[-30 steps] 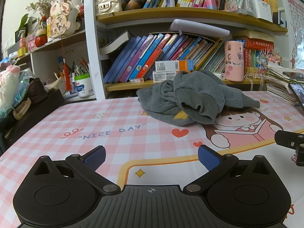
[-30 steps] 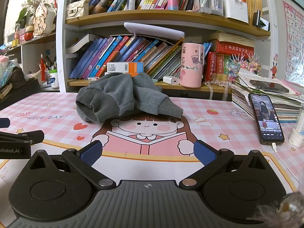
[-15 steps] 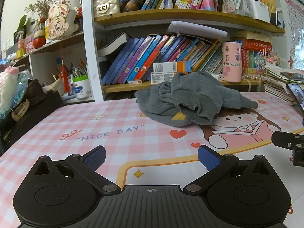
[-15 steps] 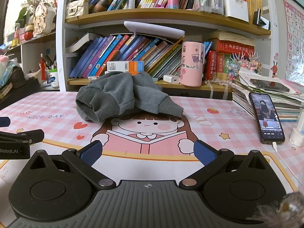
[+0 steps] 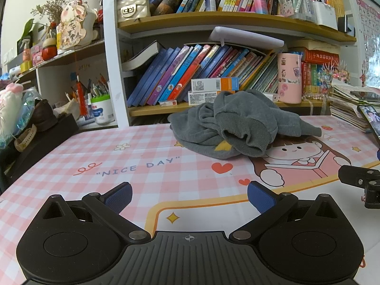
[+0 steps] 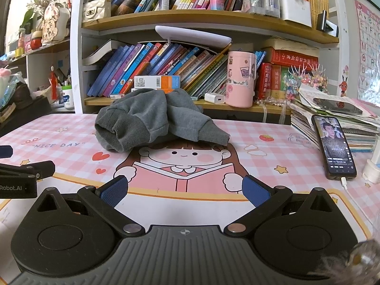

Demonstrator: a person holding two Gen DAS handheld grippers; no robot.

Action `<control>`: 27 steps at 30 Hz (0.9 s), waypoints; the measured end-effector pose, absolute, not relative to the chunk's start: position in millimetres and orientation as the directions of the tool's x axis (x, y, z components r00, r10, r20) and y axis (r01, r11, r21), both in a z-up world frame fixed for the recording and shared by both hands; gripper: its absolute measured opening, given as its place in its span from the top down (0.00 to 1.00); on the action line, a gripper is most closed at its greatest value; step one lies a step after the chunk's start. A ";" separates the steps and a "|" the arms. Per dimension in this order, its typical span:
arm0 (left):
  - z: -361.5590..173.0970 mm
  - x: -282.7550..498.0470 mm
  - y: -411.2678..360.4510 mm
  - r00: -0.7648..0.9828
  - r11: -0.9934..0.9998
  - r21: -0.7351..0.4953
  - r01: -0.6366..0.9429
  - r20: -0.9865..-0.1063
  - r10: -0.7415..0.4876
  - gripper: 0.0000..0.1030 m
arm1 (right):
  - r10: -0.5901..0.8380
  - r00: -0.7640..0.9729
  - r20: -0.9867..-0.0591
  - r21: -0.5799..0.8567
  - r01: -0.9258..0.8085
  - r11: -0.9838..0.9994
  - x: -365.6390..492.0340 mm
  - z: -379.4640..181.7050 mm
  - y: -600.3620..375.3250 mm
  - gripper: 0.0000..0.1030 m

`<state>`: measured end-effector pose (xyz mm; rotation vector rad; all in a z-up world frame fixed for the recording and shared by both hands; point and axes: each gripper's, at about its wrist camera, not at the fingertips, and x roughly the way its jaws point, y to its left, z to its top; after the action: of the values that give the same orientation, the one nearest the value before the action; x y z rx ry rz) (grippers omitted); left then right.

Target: Fold clothes

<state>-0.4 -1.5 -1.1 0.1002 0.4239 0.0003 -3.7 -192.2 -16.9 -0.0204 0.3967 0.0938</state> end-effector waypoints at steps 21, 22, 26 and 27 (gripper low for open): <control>0.5 -1.0 8.5 0.915 0.998 0.019 0.065 -0.401 -0.052 0.00 | 0.135 0.907 -0.399 0.004 -0.146 0.989 -1.1 -16.4 -190.0 0.00; 0.2 -0.7 9.7 0.914 0.998 0.011 0.067 -0.402 -0.057 0.00 | 0.141 0.904 -0.403 0.001 -0.154 0.988 -0.2 -16.5 -189.6 0.00; -0.5 1.3 15.2 0.905 0.994 -0.036 0.106 -0.410 -0.111 0.00 | 0.163 0.890 -0.425 -0.002 -0.181 0.984 8.4 -13.5 -188.6 0.00; -0.3 1.4 16.5 0.906 0.992 -0.047 0.118 -0.404 -0.127 0.00 | 0.173 0.886 -0.430 0.005 -0.189 0.982 11.4 -12.1 -188.7 0.00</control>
<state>1.4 16.5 -0.3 -0.0214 0.4190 -0.1266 11.4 -188.7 -12.1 -0.0374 0.4435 0.1881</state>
